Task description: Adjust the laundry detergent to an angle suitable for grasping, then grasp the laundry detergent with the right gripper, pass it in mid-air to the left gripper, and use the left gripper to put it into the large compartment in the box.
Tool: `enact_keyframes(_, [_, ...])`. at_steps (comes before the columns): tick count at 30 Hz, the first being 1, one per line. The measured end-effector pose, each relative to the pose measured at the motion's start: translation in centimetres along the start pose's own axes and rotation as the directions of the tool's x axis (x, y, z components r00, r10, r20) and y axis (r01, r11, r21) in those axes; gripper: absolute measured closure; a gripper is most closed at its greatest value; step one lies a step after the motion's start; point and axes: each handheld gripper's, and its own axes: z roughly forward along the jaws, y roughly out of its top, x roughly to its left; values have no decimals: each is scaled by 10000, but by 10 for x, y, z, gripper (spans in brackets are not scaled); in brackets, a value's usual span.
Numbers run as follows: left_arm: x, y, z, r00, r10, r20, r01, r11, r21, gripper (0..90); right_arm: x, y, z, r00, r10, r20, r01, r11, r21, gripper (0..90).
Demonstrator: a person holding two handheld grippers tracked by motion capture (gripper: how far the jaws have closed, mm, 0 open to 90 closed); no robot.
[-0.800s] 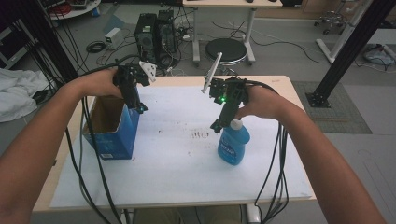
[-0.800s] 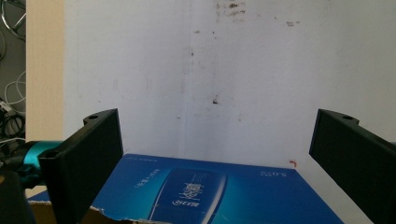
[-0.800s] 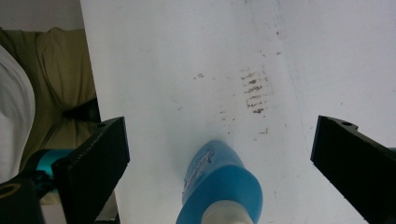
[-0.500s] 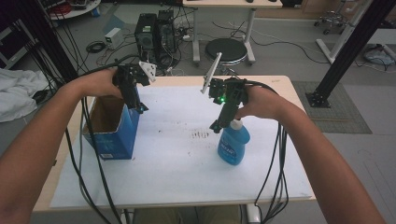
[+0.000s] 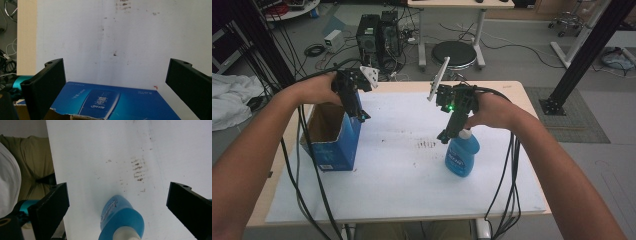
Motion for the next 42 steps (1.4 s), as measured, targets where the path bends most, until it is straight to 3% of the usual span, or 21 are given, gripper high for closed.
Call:
enact_keyframes(23, [-6,0,-3,10000,-54,-60,54,10000,58,27,7,-3,-7,10000,-49,87,49,10000,-7,34])
enact_keyframes(42, [-6,6,3,10000,16,-17,-16,9999,121,27,8,-32,-27,9983,323,491,-308,9991,-308,34])
